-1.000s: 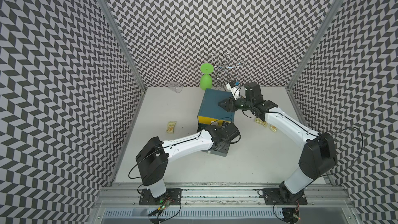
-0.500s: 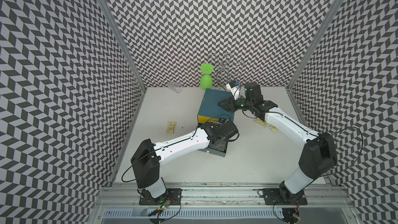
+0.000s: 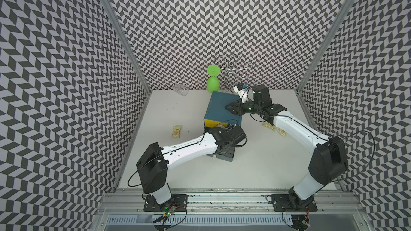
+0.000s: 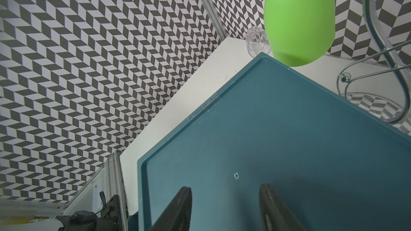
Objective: Take the cookies out of the drawer
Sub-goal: Pick up the cookie from the drawer.
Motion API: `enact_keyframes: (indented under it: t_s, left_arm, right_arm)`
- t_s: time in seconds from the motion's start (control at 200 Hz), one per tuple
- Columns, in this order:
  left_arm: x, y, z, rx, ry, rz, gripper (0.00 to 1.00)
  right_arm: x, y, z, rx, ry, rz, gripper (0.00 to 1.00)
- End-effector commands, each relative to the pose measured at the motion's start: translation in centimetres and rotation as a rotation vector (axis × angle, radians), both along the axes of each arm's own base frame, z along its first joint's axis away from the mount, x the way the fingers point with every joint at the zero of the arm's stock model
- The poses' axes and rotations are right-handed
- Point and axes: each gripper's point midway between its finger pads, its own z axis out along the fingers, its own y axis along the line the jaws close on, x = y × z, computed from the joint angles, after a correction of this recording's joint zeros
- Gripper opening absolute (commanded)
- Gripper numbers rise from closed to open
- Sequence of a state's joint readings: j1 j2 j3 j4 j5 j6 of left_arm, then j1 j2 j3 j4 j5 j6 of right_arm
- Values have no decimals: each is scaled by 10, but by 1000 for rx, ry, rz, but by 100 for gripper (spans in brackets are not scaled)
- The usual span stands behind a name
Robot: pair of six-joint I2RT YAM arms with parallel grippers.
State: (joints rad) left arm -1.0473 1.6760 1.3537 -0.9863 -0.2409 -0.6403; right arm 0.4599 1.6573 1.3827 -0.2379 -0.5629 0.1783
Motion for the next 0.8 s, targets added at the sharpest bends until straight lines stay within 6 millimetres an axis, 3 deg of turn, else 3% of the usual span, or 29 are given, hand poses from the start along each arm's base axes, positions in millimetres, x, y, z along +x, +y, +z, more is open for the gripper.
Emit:
enact_keyframes:
  t_s: [0.0, 0.391, 0.561, 0.796]
  left_arm:
    - [-8, -10, -15, -14, 55, -35, 64]
    - [-13, -5, -50, 51, 110, -44, 65]
    - [-13, 0, -58, 79, 115, -41, 58]
    - [-8, 0, -52, 75, 86, -33, 46]
  right_arm:
    - [-13, -8, -56, -88, 170, -10, 53]
    - [-14, -7, -57, -85, 171, -1, 53]
    - [-15, -6, -56, -81, 171, 2, 53]
    - [-15, -7, -54, -81, 165, -2, 53]
